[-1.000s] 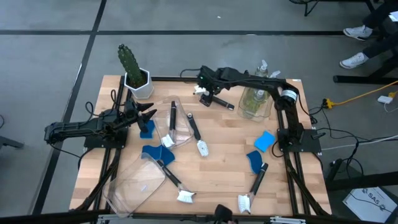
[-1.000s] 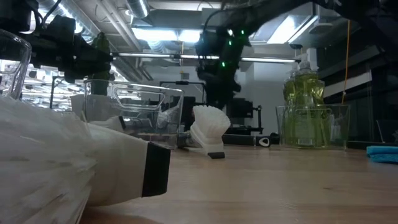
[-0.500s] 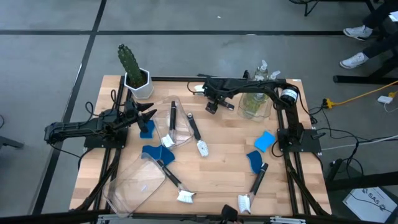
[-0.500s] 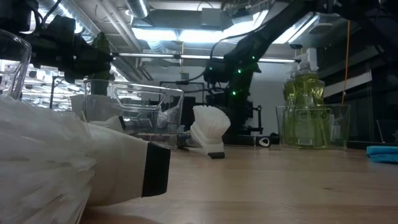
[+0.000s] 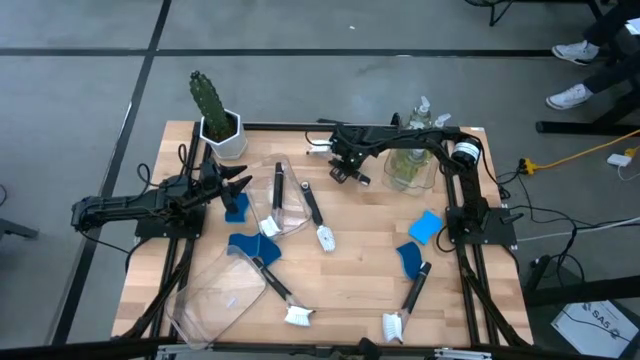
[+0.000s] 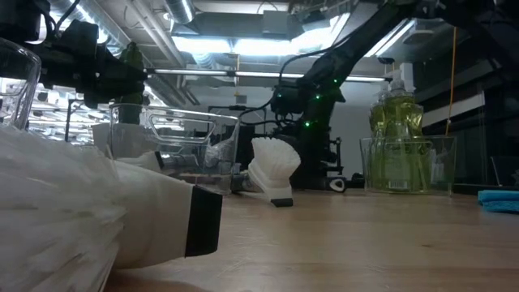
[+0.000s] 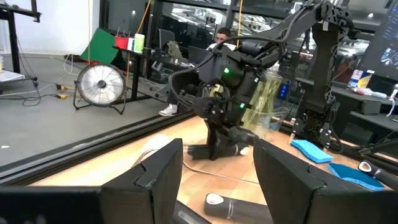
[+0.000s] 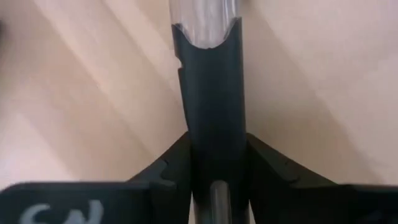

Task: Pick & Place Kitchen Sink Supplies
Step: Put the black dish brush into the top left transparent bin

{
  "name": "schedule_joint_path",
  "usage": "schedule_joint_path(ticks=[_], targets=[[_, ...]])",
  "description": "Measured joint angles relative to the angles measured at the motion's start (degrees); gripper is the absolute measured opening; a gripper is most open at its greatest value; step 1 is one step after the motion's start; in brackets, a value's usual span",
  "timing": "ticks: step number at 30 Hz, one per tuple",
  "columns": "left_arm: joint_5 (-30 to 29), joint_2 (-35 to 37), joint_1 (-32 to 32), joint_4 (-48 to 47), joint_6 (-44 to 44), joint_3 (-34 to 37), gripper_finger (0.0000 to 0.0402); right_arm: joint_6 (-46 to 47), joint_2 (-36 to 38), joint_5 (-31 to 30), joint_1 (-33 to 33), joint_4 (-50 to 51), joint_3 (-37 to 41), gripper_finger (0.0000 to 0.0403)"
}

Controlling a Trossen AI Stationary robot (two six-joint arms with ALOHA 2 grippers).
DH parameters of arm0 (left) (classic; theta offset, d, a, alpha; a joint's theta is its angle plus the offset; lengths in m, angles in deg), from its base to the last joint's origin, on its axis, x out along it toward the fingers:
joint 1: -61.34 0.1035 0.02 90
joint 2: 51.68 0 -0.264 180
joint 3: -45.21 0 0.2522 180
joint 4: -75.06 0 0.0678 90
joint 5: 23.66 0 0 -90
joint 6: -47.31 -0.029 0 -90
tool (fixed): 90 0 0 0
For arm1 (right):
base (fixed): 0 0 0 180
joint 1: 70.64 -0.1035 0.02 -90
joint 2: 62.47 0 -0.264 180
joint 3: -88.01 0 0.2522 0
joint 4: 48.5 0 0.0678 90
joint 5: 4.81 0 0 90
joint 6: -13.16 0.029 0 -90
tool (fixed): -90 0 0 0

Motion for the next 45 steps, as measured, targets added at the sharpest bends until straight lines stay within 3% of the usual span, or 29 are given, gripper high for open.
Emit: schedule_joint_path(ticks=[7,13,20,25,34,41,45], targets=[[0.00,0.00,0.00,0.00,-0.01,0.00,0.0191,11.09,-0.12,15.06,-0.08,-8.97,0.09,0.0108],[0.00,0.00,0.01,0.00,-0.01,-0.02,0.0190,20.78,-0.11,23.01,0.17,-19.77,0.09,0.0108],[-0.01,0.01,-0.01,-0.01,-0.01,-0.01,0.0191,35.26,-0.11,30.51,-1.26,-39.38,0.09,0.0108],[-0.01,0.00,0.00,-0.01,0.00,0.00,0.0190,44.03,-0.11,30.65,-3.41,-51.04,0.09,0.0108],[-0.01,0.00,-0.01,0.00,-0.01,0.00,0.0191,50.80,-0.11,27.97,-8.73,-60.25,-0.18,0.0108],[-0.01,0.02,0.00,0.00,-0.01,0.01,0.0191,45.36,-0.04,22.39,-12.88,-52.89,-6.48,0.0108],[-0.01,0.02,-0.02,-0.01,-0.01,0.00,0.0191,40.89,-0.04,15.39,-15.41,-44.97,-10.33,0.0108]])
